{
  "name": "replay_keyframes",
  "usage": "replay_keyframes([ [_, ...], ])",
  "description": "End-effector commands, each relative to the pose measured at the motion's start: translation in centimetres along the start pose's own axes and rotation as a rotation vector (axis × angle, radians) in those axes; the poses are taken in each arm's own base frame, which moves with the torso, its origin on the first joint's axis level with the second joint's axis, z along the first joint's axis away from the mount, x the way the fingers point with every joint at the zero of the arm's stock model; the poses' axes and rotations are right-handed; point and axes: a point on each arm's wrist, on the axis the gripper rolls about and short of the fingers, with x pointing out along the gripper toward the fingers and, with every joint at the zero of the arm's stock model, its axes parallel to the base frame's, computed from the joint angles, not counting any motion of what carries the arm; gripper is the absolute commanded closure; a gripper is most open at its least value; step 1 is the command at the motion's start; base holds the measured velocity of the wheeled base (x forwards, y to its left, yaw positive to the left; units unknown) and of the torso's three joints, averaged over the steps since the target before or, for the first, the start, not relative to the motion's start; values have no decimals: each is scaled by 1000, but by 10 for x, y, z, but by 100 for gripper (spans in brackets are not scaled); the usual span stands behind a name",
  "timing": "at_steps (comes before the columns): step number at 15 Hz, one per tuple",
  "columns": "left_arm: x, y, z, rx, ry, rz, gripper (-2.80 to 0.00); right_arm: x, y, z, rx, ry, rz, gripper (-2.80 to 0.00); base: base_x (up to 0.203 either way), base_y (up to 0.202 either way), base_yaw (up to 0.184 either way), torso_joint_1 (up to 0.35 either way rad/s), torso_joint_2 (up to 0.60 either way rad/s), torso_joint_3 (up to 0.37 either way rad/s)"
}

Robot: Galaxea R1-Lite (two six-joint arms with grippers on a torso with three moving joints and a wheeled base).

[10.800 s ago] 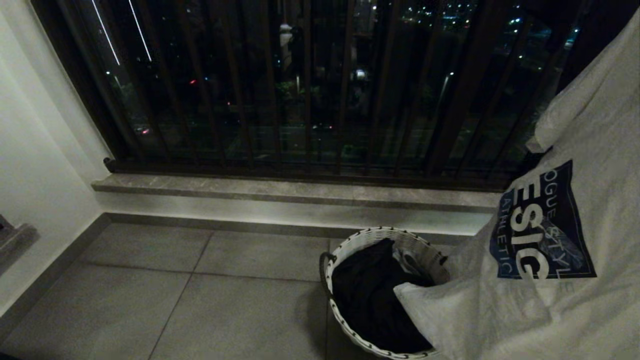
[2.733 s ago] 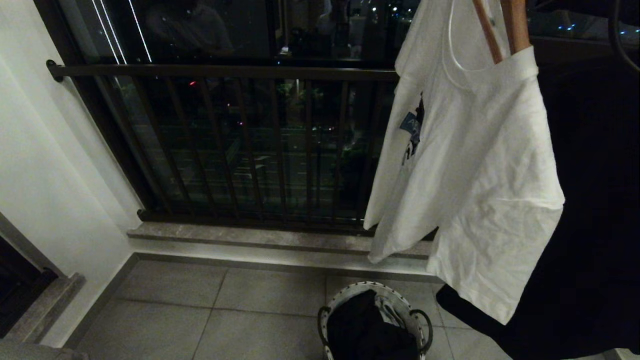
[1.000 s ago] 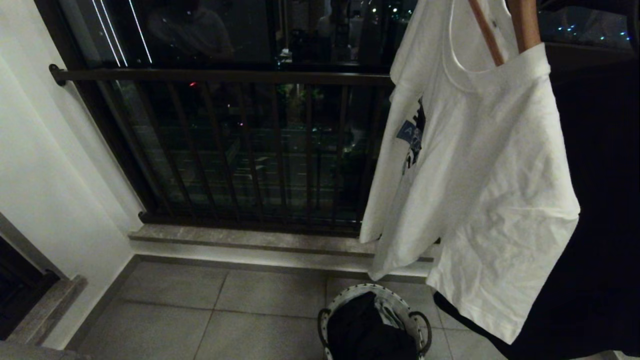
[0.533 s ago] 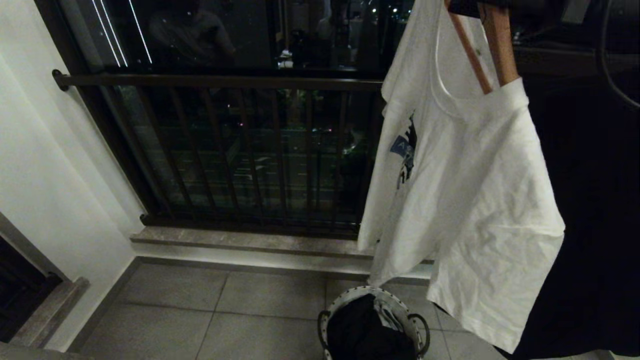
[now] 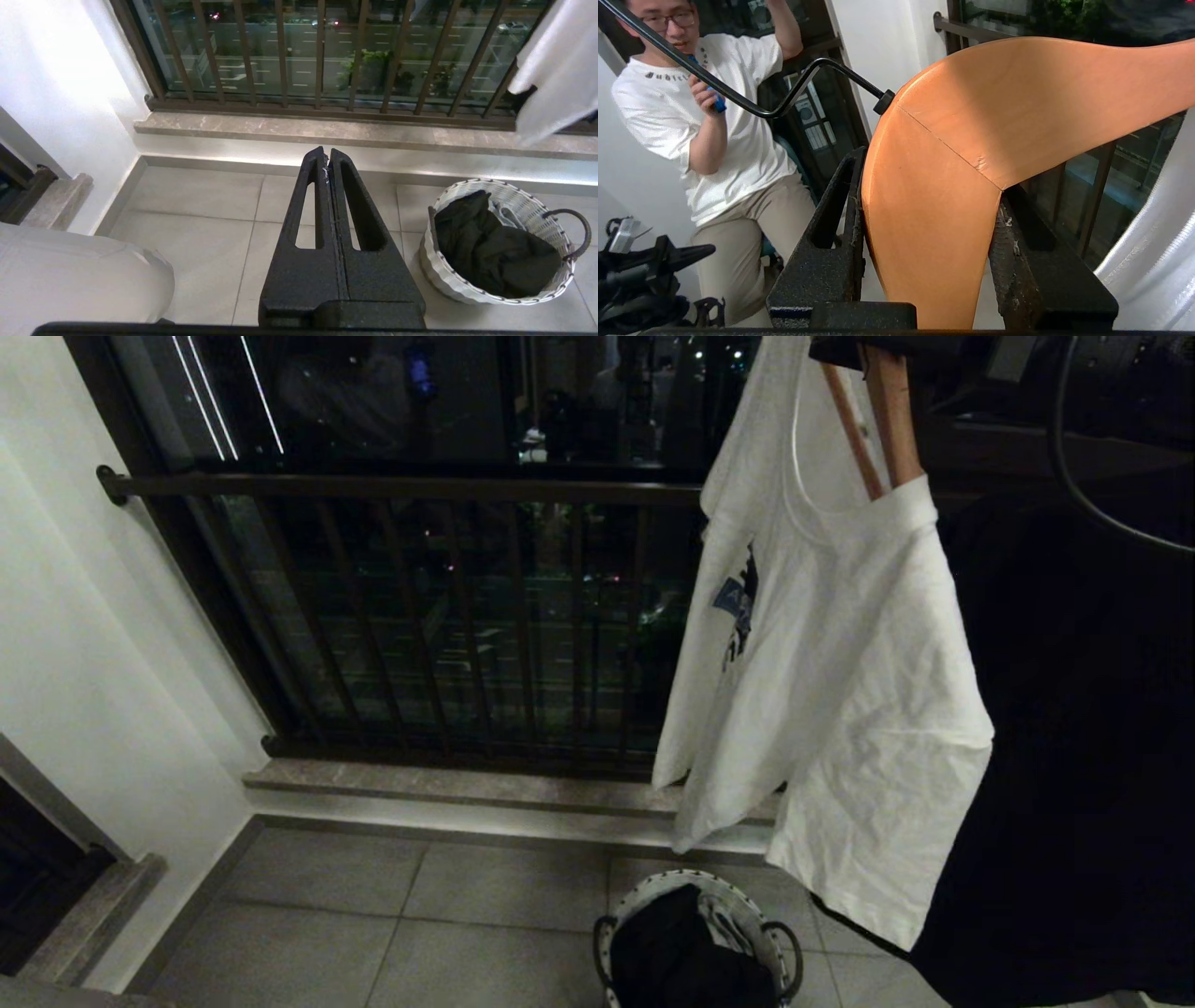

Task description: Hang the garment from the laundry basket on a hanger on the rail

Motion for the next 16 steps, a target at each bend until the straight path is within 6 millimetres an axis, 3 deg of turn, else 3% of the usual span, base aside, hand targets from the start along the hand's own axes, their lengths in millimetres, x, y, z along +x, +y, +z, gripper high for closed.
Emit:
replay_keyframes([
  [1,0,0,0,0,1,1,0,5,-8,-4,16,3,-5,0,0,0,0,0,0,0],
  [9,0,0,0,1,1,1,0,4,-13,-2,39,-58,-98,0,0,0,0,0,0,0],
  [12,0,0,0,1,1,1,0,12,-1,1,40,-113,-218,0,0,0,0,0,0,0],
  [16,0,0,0,1,1,1,0,16,7,-5,33,-95,-223,0,0,0,0,0,0,0],
])
